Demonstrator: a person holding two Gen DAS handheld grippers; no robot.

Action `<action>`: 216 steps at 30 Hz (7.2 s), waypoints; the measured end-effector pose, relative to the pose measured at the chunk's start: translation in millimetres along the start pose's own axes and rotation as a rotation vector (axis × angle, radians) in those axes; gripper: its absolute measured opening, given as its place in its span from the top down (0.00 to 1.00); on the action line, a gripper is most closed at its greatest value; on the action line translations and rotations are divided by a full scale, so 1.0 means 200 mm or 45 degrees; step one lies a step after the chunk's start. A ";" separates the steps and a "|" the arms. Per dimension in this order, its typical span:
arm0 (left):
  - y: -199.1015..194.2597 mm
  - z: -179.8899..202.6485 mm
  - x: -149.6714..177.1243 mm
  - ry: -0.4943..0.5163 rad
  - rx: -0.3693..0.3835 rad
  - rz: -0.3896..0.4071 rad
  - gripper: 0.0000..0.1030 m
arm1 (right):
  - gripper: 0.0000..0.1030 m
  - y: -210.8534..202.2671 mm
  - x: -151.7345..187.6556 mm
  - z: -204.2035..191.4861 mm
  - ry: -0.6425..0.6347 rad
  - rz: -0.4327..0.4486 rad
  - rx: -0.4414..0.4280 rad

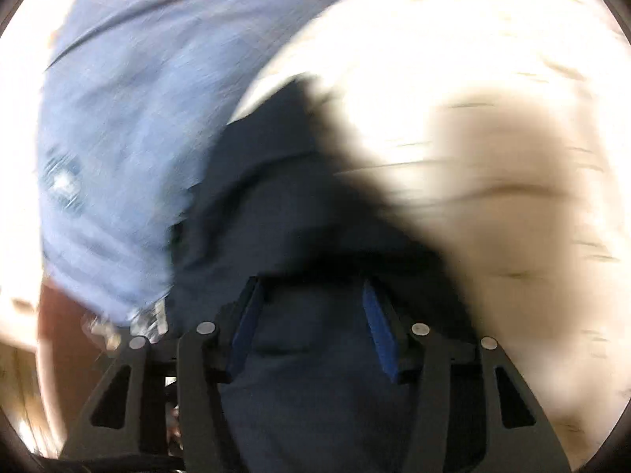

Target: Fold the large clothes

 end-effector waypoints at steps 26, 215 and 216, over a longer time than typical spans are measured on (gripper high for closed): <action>-0.15 -0.16 0.01 -0.050 0.013 0.033 0.28 | 0.85 -0.05 -0.01 0.13 0.141 0.029 -0.128; 0.05 -0.05 -0.68 0.179 0.138 -0.198 0.08 | 0.20 0.17 -0.38 -0.60 -0.313 -0.053 -0.341; 0.10 -0.06 -0.69 0.214 0.095 -0.216 0.08 | 0.20 0.14 -0.36 -0.60 -0.324 -0.055 -0.357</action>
Point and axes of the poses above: each gripper's, at about its wrist camera, not at the fingertips, and y roughly the way its jaws point, z to its right, x to its underside, the point moved 6 cm from there along y, roughly the way its jaws point, and after that the axes turned 14 degrees about z, right-handed, at the moved point
